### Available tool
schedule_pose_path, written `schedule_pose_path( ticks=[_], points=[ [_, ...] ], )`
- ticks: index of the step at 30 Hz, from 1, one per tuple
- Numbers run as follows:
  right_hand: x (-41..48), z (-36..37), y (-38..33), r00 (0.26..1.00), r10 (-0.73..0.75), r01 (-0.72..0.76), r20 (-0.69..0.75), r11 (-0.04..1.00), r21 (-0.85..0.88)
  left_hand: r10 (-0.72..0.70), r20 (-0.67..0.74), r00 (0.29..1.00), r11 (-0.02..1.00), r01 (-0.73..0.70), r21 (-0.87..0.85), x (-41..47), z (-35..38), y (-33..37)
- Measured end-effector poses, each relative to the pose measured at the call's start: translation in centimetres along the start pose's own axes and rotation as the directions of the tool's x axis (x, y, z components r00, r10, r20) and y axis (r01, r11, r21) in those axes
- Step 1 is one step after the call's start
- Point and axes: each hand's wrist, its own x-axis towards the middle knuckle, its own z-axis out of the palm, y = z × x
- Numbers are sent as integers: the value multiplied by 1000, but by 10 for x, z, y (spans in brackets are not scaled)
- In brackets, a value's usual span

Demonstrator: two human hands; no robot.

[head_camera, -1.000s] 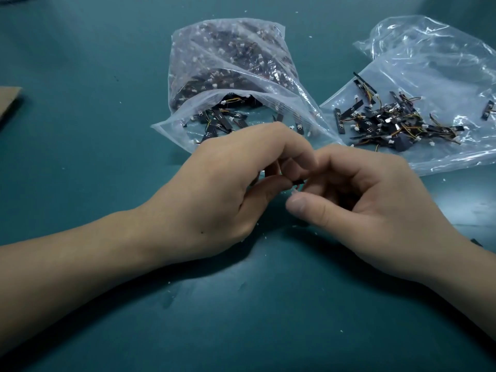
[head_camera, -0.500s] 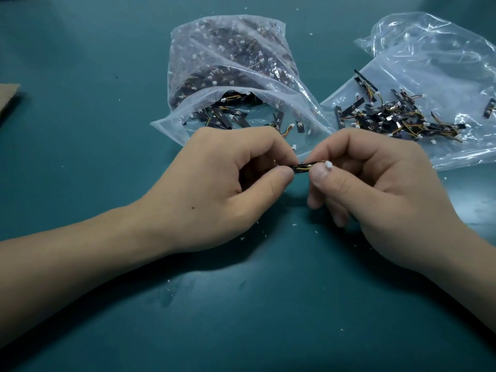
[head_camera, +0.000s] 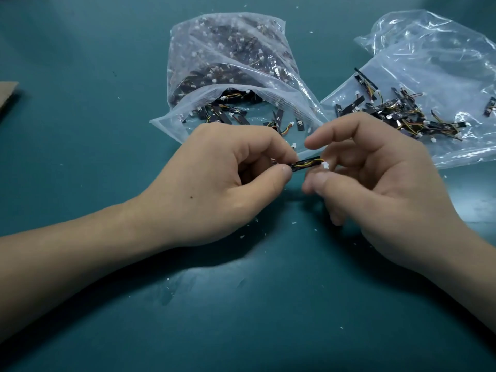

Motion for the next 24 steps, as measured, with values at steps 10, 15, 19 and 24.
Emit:
schedule_pose_path(
  ticks=[10,15,19,24],
  points=[
    [1,3,-5,999,49,-50,-10,989,-138,40,-3,999,997,-40,59,-2,-1,1],
    [1,4,-6,999,45,-48,-19,986,-162,50,-4,999,997,-49,63,-2,-1,1],
    [1,4,-7,1000,17,-19,-14,981,-191,47,4,999,997,-48,59,-2,-1,2],
    [1,4,-6,1000,6,-8,-11,979,-205,49,9,999,997,-50,63,-2,-1,2]
  ],
)
